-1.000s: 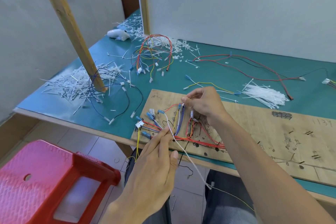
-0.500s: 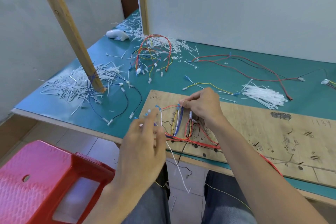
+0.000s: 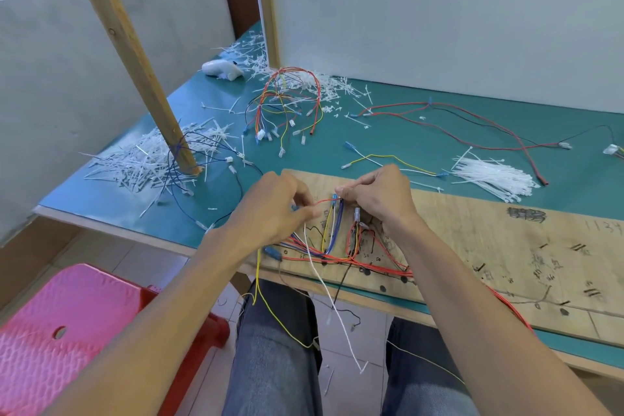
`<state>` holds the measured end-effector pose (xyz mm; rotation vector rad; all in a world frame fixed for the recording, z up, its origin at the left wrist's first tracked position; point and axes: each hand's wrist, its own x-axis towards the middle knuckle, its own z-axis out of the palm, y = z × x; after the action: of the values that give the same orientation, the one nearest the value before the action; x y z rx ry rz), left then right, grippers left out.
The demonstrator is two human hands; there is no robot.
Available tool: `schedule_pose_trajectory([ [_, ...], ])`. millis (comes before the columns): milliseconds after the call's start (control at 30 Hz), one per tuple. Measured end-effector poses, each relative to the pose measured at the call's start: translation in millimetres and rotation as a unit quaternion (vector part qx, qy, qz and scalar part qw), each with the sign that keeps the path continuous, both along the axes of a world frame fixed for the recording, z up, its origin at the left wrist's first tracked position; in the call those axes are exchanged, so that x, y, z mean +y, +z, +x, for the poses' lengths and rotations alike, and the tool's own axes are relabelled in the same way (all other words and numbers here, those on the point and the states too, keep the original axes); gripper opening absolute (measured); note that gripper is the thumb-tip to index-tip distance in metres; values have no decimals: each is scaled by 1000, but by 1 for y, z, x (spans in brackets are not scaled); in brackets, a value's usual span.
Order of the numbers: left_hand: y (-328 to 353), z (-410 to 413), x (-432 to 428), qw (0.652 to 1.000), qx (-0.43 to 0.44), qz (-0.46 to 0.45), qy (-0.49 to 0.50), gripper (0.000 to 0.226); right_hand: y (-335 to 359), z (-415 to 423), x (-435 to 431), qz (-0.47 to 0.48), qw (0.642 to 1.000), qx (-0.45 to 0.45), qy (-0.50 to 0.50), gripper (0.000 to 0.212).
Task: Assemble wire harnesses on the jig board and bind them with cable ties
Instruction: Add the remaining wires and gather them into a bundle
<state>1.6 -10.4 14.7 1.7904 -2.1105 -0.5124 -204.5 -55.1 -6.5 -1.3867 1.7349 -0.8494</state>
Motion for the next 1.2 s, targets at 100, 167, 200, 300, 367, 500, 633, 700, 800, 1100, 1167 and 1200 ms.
schedule_pose_trajectory([
  [100, 0, -1, -6, 1000, -1, 3, -12, 16, 0, 0, 2, 9, 1000, -16, 11, 18],
  [167, 4, 2, -13, 1000, 16, -13, 7, 13, 2, 0, 3, 14, 1000, -12, 16, 18],
  [200, 7, 5, -16, 1000, 15, -14, 15, 10, 3, -1, 3, 13, 1000, -5, 16, 18],
  [300, 13, 10, -25, 1000, -13, 7, 24, 13, 4, -1, 4, 9, 1000, -4, 23, 19],
  [367, 14, 10, -28, 999, -37, 30, 7, 17, 4, -2, 4, 3, 1000, -6, 26, 18],
  [500, 17, 8, -31, 996, -60, 57, -23, 17, 4, -2, 4, -3, 1000, -10, 26, 17],
  [633, 20, 7, -32, 996, -61, 57, -23, 17, 11, -4, 10, 2, 999, -35, 27, 28],
  [700, 21, 7, -31, 996, -55, 63, -15, 21, 22, -2, 19, -27, 999, -25, 13, 37],
  [800, 24, 6, -32, 996, -52, 70, -7, 24, 36, 19, 56, -131, 976, 167, 51, 39],
  [1100, 28, 4, -35, 994, -52, 97, 1, 23, 27, 69, 146, -178, 886, 378, 202, 29],
  [1167, 29, 4, -35, 994, -52, 98, -4, 21, 29, 71, 147, -152, 910, 326, 206, 24],
  [1200, 29, 4, -36, 994, -54, 99, -8, 19, 29, 71, 148, -138, 925, 291, 199, 25],
])
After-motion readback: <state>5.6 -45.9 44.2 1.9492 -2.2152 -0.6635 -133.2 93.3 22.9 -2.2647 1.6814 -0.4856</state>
